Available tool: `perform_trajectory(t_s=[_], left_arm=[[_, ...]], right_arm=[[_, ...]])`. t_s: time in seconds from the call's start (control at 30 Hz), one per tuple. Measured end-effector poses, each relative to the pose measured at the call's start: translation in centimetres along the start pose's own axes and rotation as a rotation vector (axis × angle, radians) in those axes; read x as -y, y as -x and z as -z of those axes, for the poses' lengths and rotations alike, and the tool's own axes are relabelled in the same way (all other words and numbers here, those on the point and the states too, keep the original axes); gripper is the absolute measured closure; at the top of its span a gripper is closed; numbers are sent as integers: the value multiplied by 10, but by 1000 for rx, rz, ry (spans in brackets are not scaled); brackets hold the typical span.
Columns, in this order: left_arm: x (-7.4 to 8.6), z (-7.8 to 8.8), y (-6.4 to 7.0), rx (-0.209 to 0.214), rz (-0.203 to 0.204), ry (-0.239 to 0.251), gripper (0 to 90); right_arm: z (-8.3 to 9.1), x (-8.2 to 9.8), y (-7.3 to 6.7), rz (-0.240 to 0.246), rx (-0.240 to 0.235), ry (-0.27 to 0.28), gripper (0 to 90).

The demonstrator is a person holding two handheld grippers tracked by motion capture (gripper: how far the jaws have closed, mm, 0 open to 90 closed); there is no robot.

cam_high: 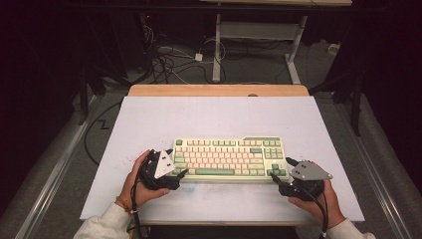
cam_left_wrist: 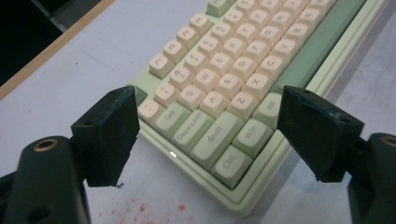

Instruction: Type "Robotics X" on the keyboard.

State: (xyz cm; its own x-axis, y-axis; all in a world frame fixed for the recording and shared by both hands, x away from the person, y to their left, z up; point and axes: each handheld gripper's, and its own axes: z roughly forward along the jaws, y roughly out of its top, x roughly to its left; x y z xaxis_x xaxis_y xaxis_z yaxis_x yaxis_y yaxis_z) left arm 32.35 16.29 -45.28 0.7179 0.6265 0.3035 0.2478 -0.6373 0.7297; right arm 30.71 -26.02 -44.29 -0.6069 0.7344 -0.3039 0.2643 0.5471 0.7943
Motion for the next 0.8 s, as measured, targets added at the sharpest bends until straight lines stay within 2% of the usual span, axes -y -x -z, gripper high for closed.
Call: perform_trajectory(t_s=[0.17, 0.43, 0.57, 0.8], left_arm=[[9, 3, 2, -5, -12, -24, 188], [20, 7, 1, -7, 9, -34, 188], [23, 8, 1, -8, 14, -46, 188], [28, 8, 3, -1, 18, -61, 188]], right_arm=[[0, -1, 2, -7, 3, 2, 306], [0, -3, 5, -7, 10, 3, 335], [1, -6, 8, -14, -10, 6, 415], [0, -14, 14, -30, -62, 14, 607]])
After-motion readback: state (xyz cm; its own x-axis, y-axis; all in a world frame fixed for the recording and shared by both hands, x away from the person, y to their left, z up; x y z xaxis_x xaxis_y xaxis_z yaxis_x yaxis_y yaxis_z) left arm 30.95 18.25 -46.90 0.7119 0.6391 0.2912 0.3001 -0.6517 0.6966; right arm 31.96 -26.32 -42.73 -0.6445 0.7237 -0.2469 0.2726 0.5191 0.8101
